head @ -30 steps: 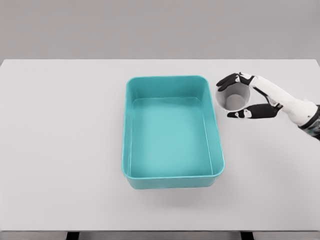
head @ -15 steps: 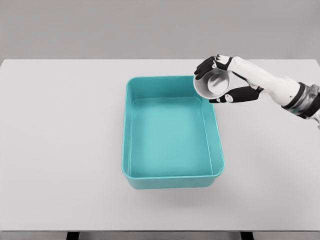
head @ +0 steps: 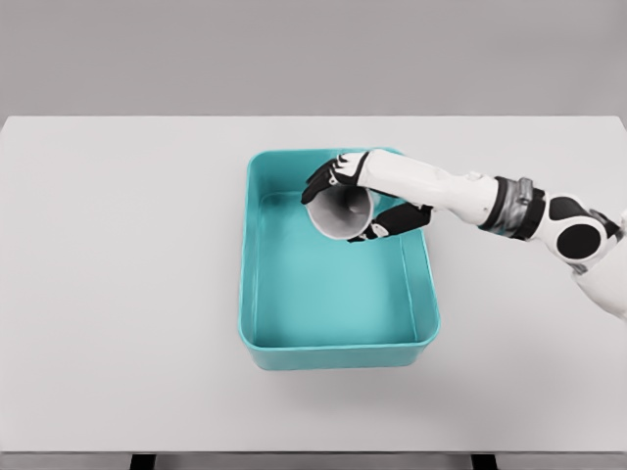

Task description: Put the paper cup into the basket with your right arm

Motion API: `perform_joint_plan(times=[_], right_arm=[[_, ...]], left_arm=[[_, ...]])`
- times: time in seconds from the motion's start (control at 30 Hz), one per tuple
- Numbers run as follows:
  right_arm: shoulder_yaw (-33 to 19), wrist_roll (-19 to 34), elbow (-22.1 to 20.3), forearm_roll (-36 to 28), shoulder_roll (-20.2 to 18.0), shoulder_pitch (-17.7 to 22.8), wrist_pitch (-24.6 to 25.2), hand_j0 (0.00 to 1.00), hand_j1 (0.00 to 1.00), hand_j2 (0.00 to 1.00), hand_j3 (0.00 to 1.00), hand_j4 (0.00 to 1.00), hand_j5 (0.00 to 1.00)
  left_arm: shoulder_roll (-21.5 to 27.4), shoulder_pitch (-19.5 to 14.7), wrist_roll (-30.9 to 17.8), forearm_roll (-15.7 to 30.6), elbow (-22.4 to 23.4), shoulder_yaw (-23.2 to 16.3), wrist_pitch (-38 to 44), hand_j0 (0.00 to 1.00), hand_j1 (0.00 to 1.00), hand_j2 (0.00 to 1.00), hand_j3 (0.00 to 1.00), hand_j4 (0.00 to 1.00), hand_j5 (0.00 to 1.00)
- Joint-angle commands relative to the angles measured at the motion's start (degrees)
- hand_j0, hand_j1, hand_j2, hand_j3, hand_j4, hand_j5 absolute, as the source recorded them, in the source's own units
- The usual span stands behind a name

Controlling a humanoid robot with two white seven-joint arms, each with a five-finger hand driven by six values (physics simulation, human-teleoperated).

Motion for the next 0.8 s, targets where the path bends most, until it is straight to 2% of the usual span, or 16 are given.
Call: perform_joint_plan(times=[0.0, 0.17, 0.23, 0.27, 0.33, 0.4, 0.43, 0.5, 0.53, 0.57, 0.6, 0.77], right_arm=[[1.04, -0.05, -0.01, 0.89, 0.09, 0.00, 0.10, 0.98, 0.98, 0.98, 0.98, 0.98, 0.98], [1.04, 0.38, 0.34, 1.06, -0.43, -0.97, 0.10, 1.00, 1.00, 1.00, 1.00, 1.00, 1.00], [1.04, 0.47, 0.43, 1.41, -1.74, -4.12, 0.10, 1.00, 1.00, 1.00, 1.00, 1.00, 1.00], [1.04, 0.47, 0.43, 1.59, -3.94, -6.15, 0.10, 1.00, 1.00, 1.00, 1.00, 1.00, 1.00], [2.71, 0.30, 0.43, 2.20, -11.93, -11.42, 0.10, 1.00, 1.00, 1.00, 1.00, 1.00, 1.00], [3.24, -0.23, 0.43, 2.20, -19.76, -13.54, 0.10, 1.00, 1.00, 1.00, 1.00, 1.00, 1.00], [2.97, -0.23, 0.43, 2.20, -21.61, -12.75, 0.10, 1.00, 1.00, 1.00, 1.00, 1.00, 1.00], [2.97, -0.14, 0.43, 2.47, -27.59, -7.92, 0.10, 1.00, 1.00, 1.00, 1.00, 1.00, 1.00], [3.06, 0.56, -0.27, 3.52, -29.78, -6.68, 0.10, 1.00, 1.00, 1.00, 1.00, 1.00, 1.00], [2.89, 0.47, -1.59, 7.28, -32.24, -6.07, 0.10, 1.00, 1.00, 1.00, 1.00, 1.00, 1.00], [2.88, 0.56, -3.00, 10.54, -32.51, -5.98, 0.10, 1.00, 1.00, 1.00, 1.00, 1.00, 1.00], [2.88, 0.56, -3.26, 10.90, -31.20, -5.80, 0.10, 1.00, 1.00, 1.00, 1.00, 1.00, 1.00]], left_arm=[[0.00, 0.00, 0.03, 0.01, 0.01, 0.00, 0.01, 1.00, 1.00, 1.00, 1.00, 1.00, 1.00], [0.00, 0.00, 0.03, 0.01, 0.01, 0.00, 0.01, 1.00, 1.00, 1.00, 1.00, 1.00, 1.00], [0.00, 0.00, -0.06, 0.01, 0.01, 0.00, 0.01, 1.00, 1.00, 1.00, 1.00, 1.00, 1.00], [0.00, 0.00, -0.06, 0.01, -0.08, 0.00, 0.01, 1.00, 1.00, 1.00, 1.00, 1.00, 1.00], [0.00, 0.00, 0.03, 0.01, -0.08, 0.00, 0.01, 1.00, 1.00, 1.00, 1.00, 1.00, 1.00], [0.00, 0.00, 0.03, 0.01, 0.01, 0.00, 0.01, 1.00, 1.00, 1.00, 1.00, 1.00, 1.00], [0.00, 0.00, -0.06, 0.01, -0.08, 0.00, 0.01, 1.00, 1.00, 1.00, 1.00, 1.00, 1.00], [0.00, 0.00, -0.06, 0.01, 0.01, 0.00, 0.01, 1.00, 1.00, 1.00, 1.00, 1.00, 1.00], [0.00, 0.00, 0.03, 0.01, -0.08, 0.00, 0.01, 1.00, 1.00, 1.00, 1.00, 1.00, 1.00], [0.00, 0.00, 0.03, 0.01, 0.01, 0.00, 0.01, 1.00, 1.00, 1.00, 1.00, 1.00, 1.00], [0.00, 0.00, 0.03, 0.01, -0.08, 0.00, 0.01, 1.00, 1.00, 1.00, 1.00, 1.00, 1.00], [0.00, 0.00, -0.06, 0.01, 0.01, 0.00, 0.01, 1.00, 1.00, 1.00, 1.00, 1.00, 1.00]])
